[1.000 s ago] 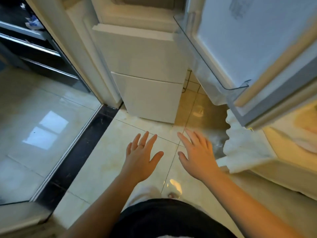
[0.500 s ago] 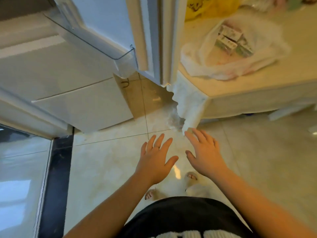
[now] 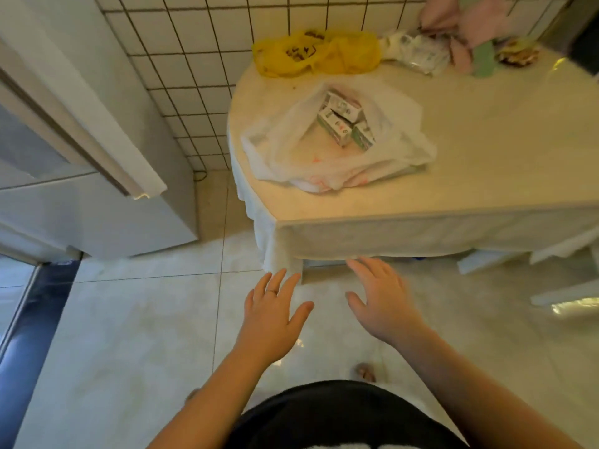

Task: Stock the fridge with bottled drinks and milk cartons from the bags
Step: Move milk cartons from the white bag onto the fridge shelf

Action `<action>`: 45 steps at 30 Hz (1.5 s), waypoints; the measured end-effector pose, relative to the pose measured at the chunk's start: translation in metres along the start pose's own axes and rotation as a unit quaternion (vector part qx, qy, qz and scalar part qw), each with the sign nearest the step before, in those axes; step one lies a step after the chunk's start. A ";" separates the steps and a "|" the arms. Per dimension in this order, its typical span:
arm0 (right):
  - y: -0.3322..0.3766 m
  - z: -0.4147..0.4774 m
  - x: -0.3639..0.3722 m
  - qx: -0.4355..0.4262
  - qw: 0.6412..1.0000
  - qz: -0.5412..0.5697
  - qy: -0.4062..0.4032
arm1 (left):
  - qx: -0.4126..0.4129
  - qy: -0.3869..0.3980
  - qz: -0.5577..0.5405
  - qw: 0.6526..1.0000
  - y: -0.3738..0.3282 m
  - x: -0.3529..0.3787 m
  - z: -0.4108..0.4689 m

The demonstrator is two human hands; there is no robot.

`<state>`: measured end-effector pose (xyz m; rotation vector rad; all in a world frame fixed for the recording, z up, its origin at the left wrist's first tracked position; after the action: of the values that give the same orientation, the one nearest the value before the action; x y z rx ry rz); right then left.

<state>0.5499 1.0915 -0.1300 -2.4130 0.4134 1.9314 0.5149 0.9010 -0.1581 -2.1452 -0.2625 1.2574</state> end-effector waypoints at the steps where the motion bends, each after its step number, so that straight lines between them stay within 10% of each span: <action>1: -0.018 0.004 -0.006 -0.009 1.000 0.005 0.003 | -0.008 -0.006 -0.010 1.000 -0.015 0.009 0.005; 18: -0.165 0.117 -0.075 -0.081 0.994 0.069 -0.027 | 0.016 -0.061 -0.059 0.996 -0.143 0.037 0.153; 35: -0.158 0.350 -0.163 -0.065 0.986 -0.019 -0.149 | 0.058 -0.180 -0.057 0.980 -0.156 -0.125 0.381; 45: -0.168 0.450 -0.143 -0.026 0.999 -0.039 -0.008 | -0.003 -0.151 -0.101 0.983 -0.142 -0.164 0.514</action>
<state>0.1286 1.3628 -0.1221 -2.4041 0.2661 1.9521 0.0173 1.1511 -0.1325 -1.8726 -0.5948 1.4574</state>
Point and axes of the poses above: each hand's wrist, its own z-axis towards the middle knuckle, its own x-axis out of the palm, y = z × x, the point moved 8 cm from there along z, towards the middle knuckle, and after that the axes turned 13 degrees about -z, right-handed, at the moved point
